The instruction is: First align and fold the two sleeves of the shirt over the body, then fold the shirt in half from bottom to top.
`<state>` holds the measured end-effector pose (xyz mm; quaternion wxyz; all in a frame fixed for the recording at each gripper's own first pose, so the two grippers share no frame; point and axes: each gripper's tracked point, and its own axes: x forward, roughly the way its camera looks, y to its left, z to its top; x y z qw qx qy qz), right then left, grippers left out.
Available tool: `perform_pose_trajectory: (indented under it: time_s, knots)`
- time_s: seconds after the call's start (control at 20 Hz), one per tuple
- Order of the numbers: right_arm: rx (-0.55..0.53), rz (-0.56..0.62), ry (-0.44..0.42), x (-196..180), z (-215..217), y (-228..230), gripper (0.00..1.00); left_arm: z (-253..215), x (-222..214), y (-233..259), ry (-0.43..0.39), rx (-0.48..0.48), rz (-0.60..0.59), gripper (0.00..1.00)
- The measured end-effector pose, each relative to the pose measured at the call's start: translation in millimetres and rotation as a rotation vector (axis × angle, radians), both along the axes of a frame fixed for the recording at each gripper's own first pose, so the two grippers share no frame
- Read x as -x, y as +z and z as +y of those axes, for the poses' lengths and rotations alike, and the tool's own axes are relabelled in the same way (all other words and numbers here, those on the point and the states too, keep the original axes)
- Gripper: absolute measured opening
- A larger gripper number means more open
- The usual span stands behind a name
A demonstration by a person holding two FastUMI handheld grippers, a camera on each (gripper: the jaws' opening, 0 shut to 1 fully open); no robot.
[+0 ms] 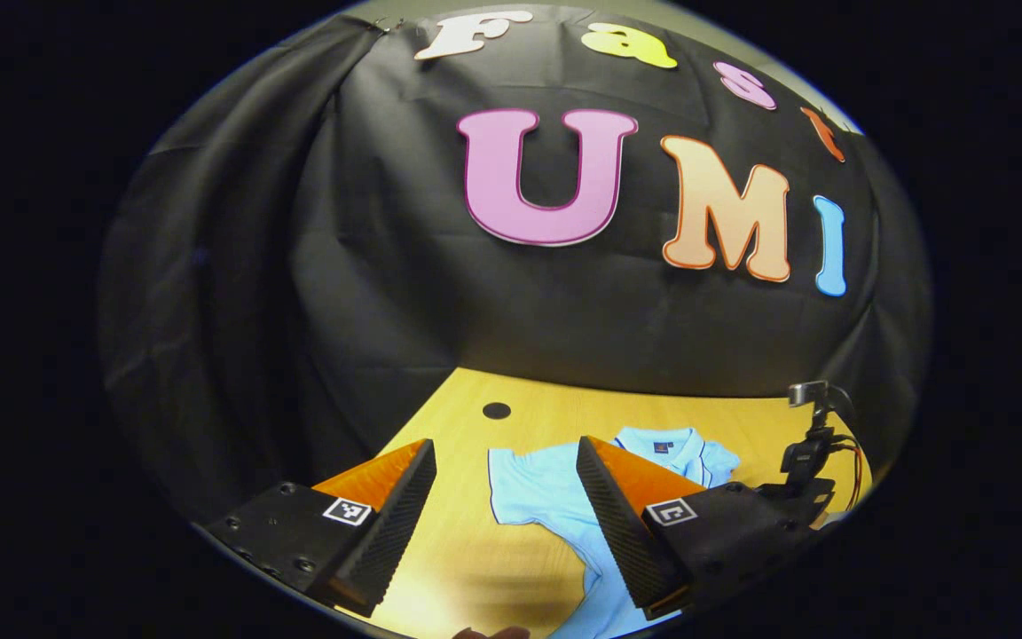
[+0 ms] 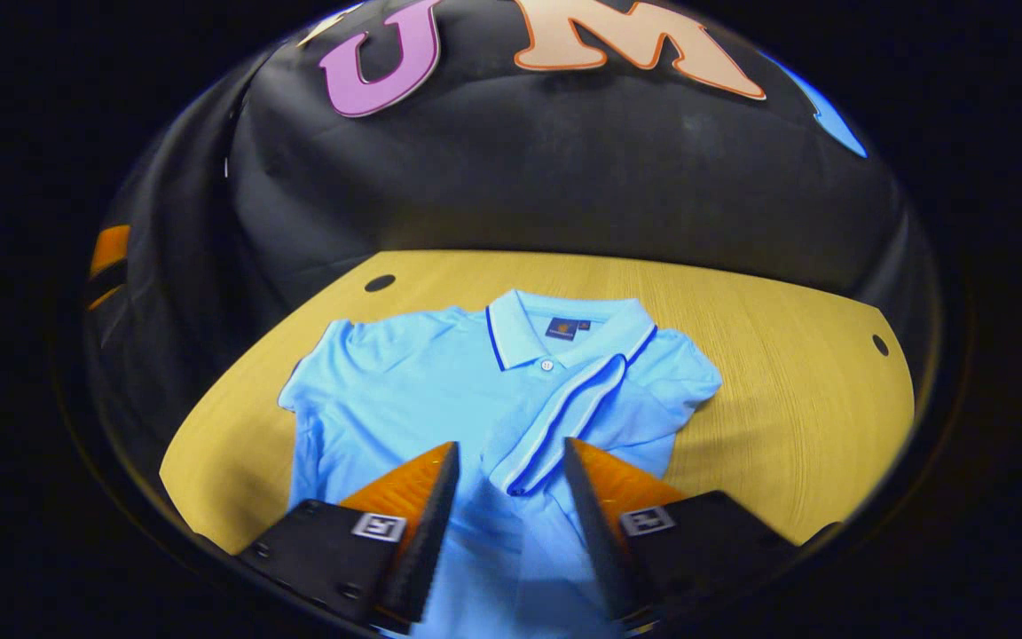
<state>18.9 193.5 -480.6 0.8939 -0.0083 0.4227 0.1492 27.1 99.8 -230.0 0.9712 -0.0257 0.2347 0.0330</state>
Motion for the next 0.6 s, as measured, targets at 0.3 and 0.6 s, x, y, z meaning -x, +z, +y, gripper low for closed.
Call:
perform_pose_trajectory:
  time_s: [0.3, 0.6]
  knots:
    - [-0.027, -0.109, -0.084, -11, -36, 69, 1.00, -8, -24, -77, -0.064, 0.054, 0.143, 0.96]
    - [0.052, -0.154, -0.196, 4, -106, 108, 1.00, 1, -43, -151, -0.028, 0.042, 0.260, 0.97]
